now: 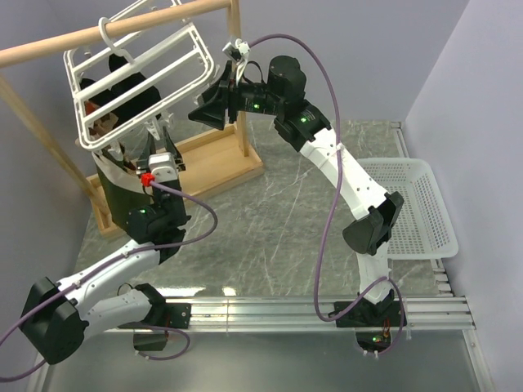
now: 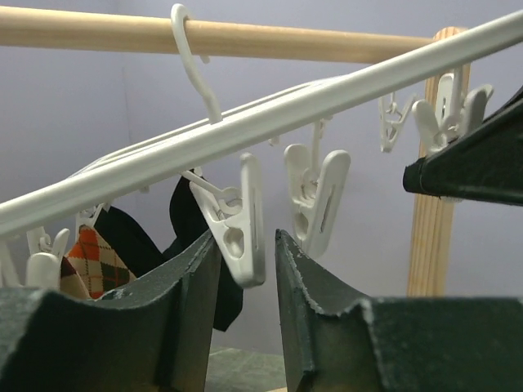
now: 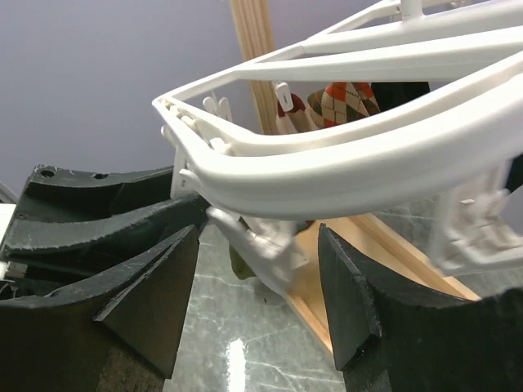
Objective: Clip the underwear to the hanger
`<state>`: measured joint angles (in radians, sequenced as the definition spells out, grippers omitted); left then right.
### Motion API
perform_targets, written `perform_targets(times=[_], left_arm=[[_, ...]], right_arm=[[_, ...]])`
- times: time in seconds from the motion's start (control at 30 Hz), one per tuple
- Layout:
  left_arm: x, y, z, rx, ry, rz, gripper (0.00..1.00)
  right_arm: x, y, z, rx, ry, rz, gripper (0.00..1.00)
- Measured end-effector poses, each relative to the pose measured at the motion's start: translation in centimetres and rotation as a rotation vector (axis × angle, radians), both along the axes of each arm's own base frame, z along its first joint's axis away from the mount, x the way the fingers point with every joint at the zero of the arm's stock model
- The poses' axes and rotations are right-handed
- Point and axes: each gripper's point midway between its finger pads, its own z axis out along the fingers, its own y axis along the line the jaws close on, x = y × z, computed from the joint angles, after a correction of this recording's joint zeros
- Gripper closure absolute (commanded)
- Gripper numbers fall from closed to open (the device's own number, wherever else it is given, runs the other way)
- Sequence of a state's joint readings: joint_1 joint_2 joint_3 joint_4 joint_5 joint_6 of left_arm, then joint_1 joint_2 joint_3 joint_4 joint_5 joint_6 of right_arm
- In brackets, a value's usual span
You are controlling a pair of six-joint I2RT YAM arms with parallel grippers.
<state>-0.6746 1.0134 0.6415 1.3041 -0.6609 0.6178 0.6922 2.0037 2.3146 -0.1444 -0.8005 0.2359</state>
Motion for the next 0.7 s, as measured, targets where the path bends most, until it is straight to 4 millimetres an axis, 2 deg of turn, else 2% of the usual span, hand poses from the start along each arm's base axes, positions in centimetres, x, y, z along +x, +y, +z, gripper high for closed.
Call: perform_targets(times=[0.17,0.4,0.57,0.7], left_arm=[[0.4,0.3,-0.5,0.004,0.021,0.025,0.54],[0.7,1.3,-0.8,-0.016,0.034,0.063,0.52],[0.8,1.4,-0.8,-0.019,0.036,0.068,0.44],[0.9,1.4,-0.7,-0.019,0.037,0.068,0.52]], right_arm=[[0.1,0.0,0.0,0.0,-0.002,-0.004,0.32],[0.1,0.0,0.0,-0.001,-0.004,-0.007,0.32],[0.2,0.0,0.0,-0.002,-0.004,-0.008,0.32],[0.2,0.0,-0.1,-0.003,-0.002,-0.012,0.32]])
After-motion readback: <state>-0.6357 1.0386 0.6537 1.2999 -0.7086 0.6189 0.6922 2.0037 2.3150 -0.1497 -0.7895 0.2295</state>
